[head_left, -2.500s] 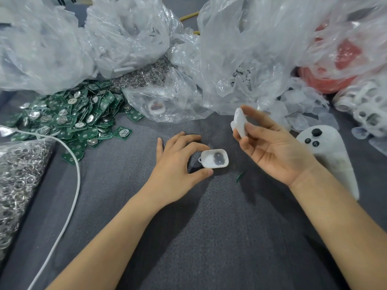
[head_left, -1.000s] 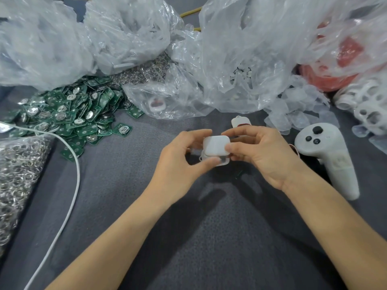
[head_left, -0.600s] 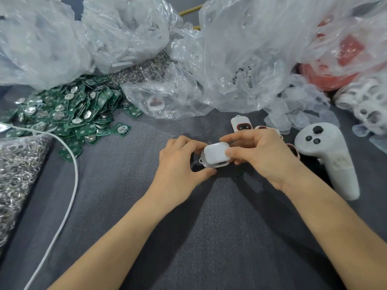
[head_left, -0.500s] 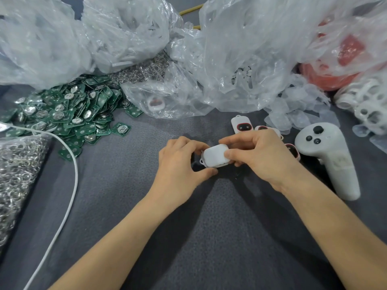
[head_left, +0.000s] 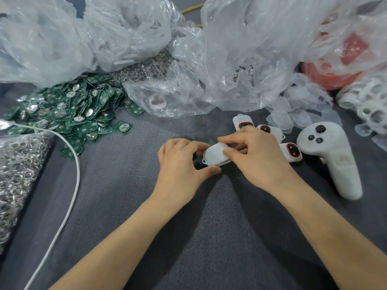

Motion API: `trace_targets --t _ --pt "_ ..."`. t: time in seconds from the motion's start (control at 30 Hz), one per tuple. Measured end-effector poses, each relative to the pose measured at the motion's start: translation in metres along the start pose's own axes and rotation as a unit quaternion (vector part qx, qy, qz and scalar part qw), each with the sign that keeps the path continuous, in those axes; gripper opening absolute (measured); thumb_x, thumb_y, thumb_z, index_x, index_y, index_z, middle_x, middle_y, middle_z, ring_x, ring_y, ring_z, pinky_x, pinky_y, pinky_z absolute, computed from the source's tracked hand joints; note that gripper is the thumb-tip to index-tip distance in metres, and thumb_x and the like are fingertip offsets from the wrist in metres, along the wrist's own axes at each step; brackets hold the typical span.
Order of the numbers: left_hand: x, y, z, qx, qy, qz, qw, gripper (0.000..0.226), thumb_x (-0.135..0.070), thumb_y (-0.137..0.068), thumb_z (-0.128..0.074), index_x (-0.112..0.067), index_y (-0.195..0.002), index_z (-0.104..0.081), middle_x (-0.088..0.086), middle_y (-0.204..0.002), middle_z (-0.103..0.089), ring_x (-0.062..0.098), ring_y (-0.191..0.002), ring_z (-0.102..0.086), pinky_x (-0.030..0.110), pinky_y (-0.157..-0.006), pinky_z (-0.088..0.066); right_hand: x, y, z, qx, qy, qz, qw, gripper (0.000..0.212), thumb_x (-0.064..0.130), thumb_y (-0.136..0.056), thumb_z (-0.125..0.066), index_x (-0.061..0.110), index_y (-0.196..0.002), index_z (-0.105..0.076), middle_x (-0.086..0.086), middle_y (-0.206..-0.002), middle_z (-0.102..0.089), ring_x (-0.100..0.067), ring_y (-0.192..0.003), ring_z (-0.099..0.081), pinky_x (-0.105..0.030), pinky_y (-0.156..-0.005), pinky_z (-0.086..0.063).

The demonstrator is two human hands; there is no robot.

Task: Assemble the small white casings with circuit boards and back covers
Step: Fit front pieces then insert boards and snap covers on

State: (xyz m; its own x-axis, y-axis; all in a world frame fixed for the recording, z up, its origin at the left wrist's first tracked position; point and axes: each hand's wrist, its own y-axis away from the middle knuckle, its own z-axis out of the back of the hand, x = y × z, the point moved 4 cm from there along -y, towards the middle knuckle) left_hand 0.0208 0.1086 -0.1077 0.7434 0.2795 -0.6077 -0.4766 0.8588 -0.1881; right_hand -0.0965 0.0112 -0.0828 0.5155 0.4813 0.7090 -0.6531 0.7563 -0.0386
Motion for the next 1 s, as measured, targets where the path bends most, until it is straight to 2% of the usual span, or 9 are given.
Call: trace_targets --t 0.07,0.13,0.27,0.43,0.53,0.7,0.87,1.0 --pt "0.0 0.0 0.0 -0.003 0.0 -0.001 1.0 0.044 -0.048 -0.068 -0.078 -0.032 -0.108 -0.066 -0.014 -0.093 -0.054 0.006 -0.106 -0.034 0.026 -0.098 -0.018 0.0 0.0 0.0 -0.005 0.016 0.009 1.0 0.028 0.012 -0.087 -0.065 0.018 -0.114 -0.069 0.008 -0.093 -0.059 0.002 -0.071 -0.052 -0.003 -0.075 -0.04" --pt "0.0 0.0 0.0 -0.004 0.002 0.0 1.0 0.044 -0.048 -0.068 -0.077 -0.033 -0.108 -0.067 -0.014 -0.093 -0.055 0.007 -0.106 -0.034 0.028 -0.099 -0.019 -0.001 0.0 0.0 -0.008 0.022 0.012 1.0 0.028 0.014 -0.087 -0.066 0.018 -0.114 -0.069 0.009 -0.092 -0.058 0.005 -0.069 -0.049 0.0 -0.071 -0.036" --pt "0.0 0.0 0.001 -0.01 0.002 -0.004 1.0 0.047 -0.049 -0.068 -0.077 -0.035 -0.111 -0.067 -0.015 -0.091 -0.054 0.006 -0.104 -0.035 0.03 -0.099 -0.022 -0.004 -0.001 -0.002 0.011 0.031 0.013 0.999 0.029 0.015 -0.089 -0.064 0.018 -0.117 -0.068 0.002 -0.105 -0.059 -0.001 -0.075 -0.049 -0.005 -0.074 -0.036" --pt "-0.001 0.001 0.002 -0.004 -0.015 -0.016 1.0 0.054 -0.051 -0.07 -0.074 -0.037 -0.121 -0.063 -0.015 -0.095 -0.051 0.007 -0.104 -0.037 0.034 -0.107 -0.019 -0.005 -0.003 -0.004 0.028 0.036 0.01 0.999 0.027 0.016 -0.088 -0.065 0.018 -0.115 -0.069 0.003 -0.104 -0.056 -0.001 -0.081 -0.051 -0.007 -0.074 -0.037" --pt "-0.001 0.0 0.002 0.001 -0.02 -0.02 1.0 0.053 -0.051 -0.07 -0.074 -0.036 -0.121 -0.064 -0.014 -0.098 -0.052 0.009 -0.107 -0.04 0.043 -0.11 -0.019 -0.006 -0.003 -0.004 0.023 0.032 0.014 0.999 0.025 0.015 -0.087 -0.066 0.019 -0.111 -0.07 0.005 -0.099 -0.056 0.002 -0.076 -0.052 0.0 -0.072 -0.038" --pt "-0.002 0.002 0.0 0.0 -0.013 -0.028 1.0 0.051 -0.05 -0.073 -0.072 -0.036 -0.121 -0.064 -0.015 -0.098 -0.049 0.006 -0.103 -0.037 0.041 -0.108 -0.022 -0.011 -0.004 -0.001 0.013 -0.002 0.007 1.0 0.021 0.015 -0.085 -0.067 0.021 -0.104 -0.072 0.018 -0.085 -0.056 0.007 -0.077 -0.056 0.001 -0.071 -0.04" --pt "-0.003 0.001 0.0 0.002 -0.016 -0.027 1.0 0.048 -0.049 -0.074 -0.072 -0.036 -0.119 -0.064 -0.013 -0.098 -0.049 0.01 -0.105 -0.039 0.041 -0.107 -0.022 -0.011 -0.004 -0.002 0.051 -0.017 0.018 0.998 0.029 0.026 -0.075 -0.078 0.029 -0.102 -0.07 0.01 -0.091 -0.059 -0.001 -0.075 -0.057 -0.009 -0.071 -0.045" --pt "-0.003 -0.001 0.003 0.015 -0.006 -0.017 1.0 0.046 -0.051 -0.075 -0.069 -0.036 -0.118 -0.065 -0.012 -0.099 -0.052 0.013 -0.108 -0.042 0.038 -0.106 -0.023 -0.01 -0.005 -0.001 0.049 -0.02 0.022 0.998 0.031 0.024 -0.073 -0.079 0.028 -0.103 -0.07 0.004 -0.093 -0.061 -0.007 -0.078 -0.057 -0.021 -0.077 -0.047"
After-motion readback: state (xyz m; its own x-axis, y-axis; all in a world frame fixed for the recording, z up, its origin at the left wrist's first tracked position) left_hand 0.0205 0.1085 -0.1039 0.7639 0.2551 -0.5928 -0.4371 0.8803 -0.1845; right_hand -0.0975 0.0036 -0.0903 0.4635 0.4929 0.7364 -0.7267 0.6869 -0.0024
